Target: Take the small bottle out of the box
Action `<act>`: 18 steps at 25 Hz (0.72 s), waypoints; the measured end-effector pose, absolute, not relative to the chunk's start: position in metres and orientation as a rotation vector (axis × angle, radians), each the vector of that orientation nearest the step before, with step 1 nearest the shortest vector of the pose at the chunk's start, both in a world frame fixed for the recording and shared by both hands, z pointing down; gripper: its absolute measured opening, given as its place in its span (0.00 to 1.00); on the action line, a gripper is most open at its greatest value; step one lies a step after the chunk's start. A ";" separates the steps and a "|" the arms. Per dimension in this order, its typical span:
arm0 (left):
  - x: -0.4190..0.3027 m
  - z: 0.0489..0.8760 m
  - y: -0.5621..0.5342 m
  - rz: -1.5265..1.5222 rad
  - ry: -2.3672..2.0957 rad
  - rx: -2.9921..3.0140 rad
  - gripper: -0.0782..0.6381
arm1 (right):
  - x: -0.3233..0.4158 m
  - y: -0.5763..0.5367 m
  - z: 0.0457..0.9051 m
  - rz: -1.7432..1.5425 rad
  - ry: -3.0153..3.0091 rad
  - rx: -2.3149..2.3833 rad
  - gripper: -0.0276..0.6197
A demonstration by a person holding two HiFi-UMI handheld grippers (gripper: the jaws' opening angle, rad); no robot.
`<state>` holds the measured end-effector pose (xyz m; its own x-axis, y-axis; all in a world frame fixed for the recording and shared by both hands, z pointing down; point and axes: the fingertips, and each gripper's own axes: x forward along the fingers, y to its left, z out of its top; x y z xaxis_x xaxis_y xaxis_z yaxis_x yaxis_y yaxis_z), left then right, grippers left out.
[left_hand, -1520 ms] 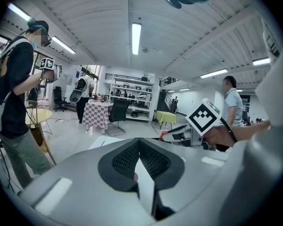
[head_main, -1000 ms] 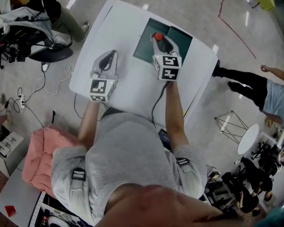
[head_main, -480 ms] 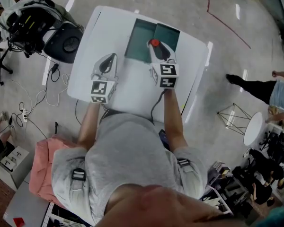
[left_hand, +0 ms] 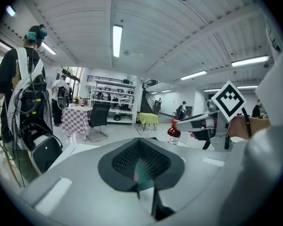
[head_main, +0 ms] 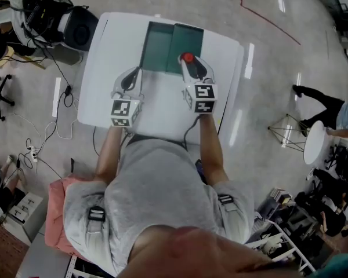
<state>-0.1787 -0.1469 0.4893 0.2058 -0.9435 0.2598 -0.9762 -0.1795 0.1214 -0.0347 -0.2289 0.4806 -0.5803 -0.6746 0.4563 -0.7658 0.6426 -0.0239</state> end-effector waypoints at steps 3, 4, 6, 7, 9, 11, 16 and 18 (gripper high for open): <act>-0.163 0.485 -0.124 0.186 -1.810 2.237 0.12 | -0.014 -0.201 0.475 0.301 -2.449 1.161 0.25; -0.158 0.485 -0.118 0.188 -1.803 2.244 0.12 | -0.007 -0.195 0.475 0.301 -2.446 1.173 0.25; -0.151 0.488 -0.111 0.192 -1.786 2.261 0.12 | 0.003 -0.185 0.476 0.302 -2.436 1.202 0.25; -0.148 0.489 -0.108 0.191 -1.776 2.269 0.12 | 0.007 -0.181 0.477 0.303 -2.430 1.216 0.25; -0.140 0.490 -0.104 0.188 -1.754 2.282 0.12 | 0.016 -0.173 0.478 0.306 -2.421 1.241 0.25; -0.133 0.489 -0.100 0.190 -1.735 2.295 0.12 | 0.025 -0.166 0.478 0.309 -2.413 1.262 0.25; -0.119 0.494 -0.091 0.206 -1.694 2.328 0.12 | 0.045 -0.149 0.483 0.321 -2.379 1.309 0.25; -0.117 0.496 -0.085 0.213 -1.680 2.339 0.12 | 0.049 -0.141 0.485 0.322 -2.368 1.327 0.25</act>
